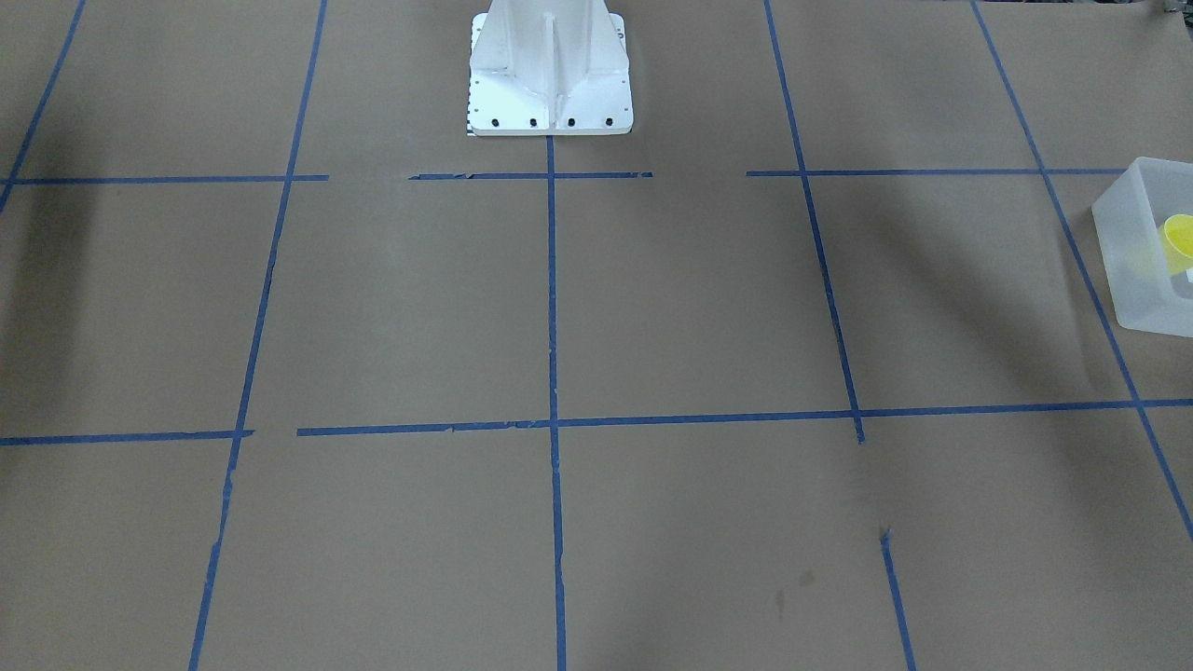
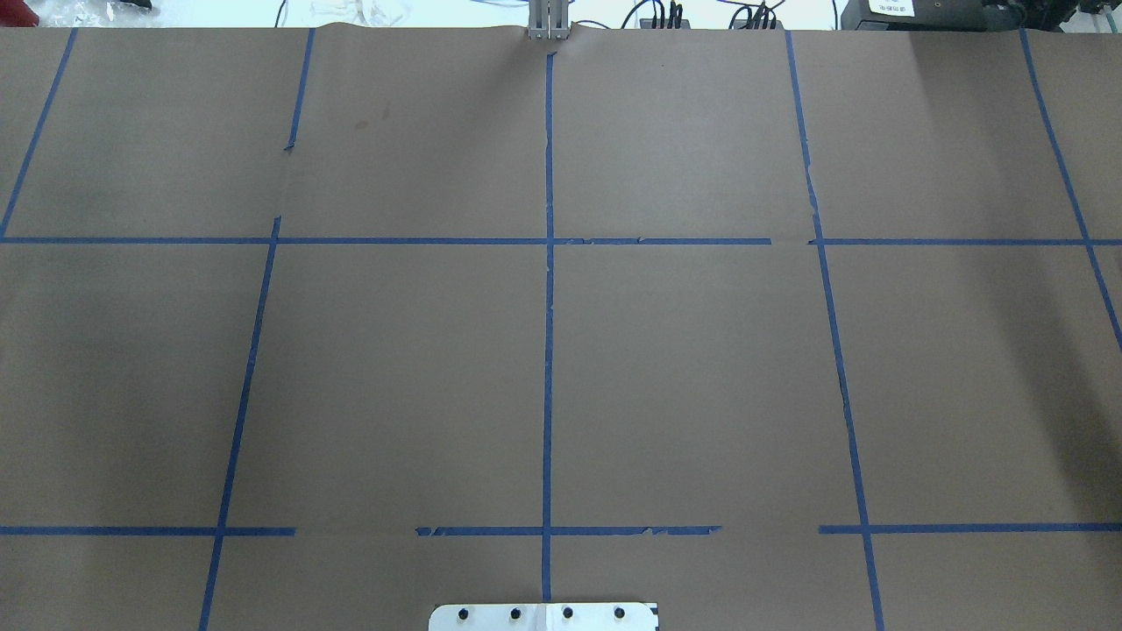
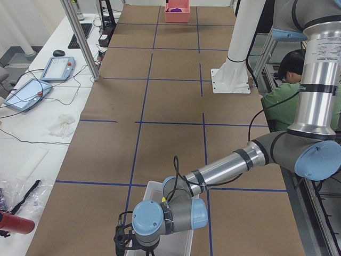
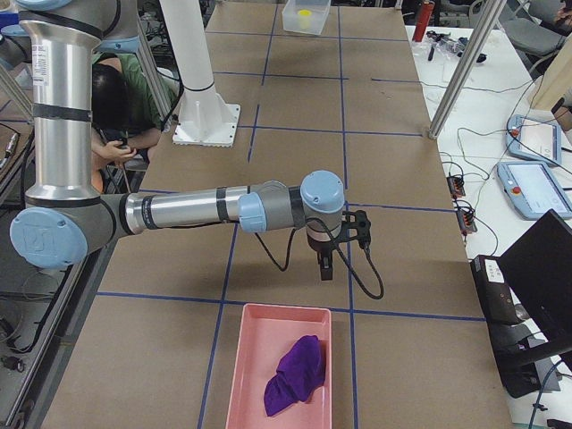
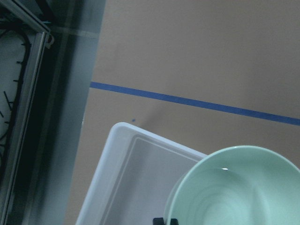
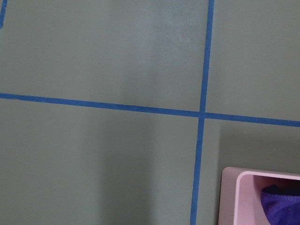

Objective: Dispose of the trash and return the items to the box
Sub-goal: 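Lower the bowl into the clear bin and open the left gripper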

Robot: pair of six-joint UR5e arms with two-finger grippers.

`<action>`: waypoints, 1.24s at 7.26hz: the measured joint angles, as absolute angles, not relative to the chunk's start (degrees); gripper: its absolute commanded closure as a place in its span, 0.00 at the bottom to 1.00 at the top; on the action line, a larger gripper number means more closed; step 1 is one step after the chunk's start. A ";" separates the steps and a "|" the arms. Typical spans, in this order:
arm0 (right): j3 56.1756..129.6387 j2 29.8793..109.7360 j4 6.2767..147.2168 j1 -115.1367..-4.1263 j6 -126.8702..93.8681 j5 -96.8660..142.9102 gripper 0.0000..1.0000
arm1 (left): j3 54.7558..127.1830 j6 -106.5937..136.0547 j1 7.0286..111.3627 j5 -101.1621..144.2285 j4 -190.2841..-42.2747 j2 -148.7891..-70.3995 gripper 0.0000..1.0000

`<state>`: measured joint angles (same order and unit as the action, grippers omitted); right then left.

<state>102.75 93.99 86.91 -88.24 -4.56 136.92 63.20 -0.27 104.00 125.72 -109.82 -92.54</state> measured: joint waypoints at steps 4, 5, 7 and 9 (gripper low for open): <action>103.36 94.17 87.01 -88.24 -4.57 136.96 0.00 | 64.13 0.06 103.99 124.99 -113.25 -89.44 0.00; 103.40 94.25 87.01 -88.24 -4.57 136.99 0.00 | 65.65 0.40 103.98 125.00 -113.02 -89.59 0.00; 103.39 94.16 87.01 -88.24 -4.57 136.96 0.00 | 73.32 0.74 104.02 125.37 -112.73 -89.08 0.00; 103.34 94.04 87.01 -88.24 -4.57 136.92 0.00 | 81.06 0.59 103.26 125.60 -115.50 -89.32 0.00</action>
<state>103.34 94.04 87.01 -88.24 -4.57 136.92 81.06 0.59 103.26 125.60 -115.50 -89.32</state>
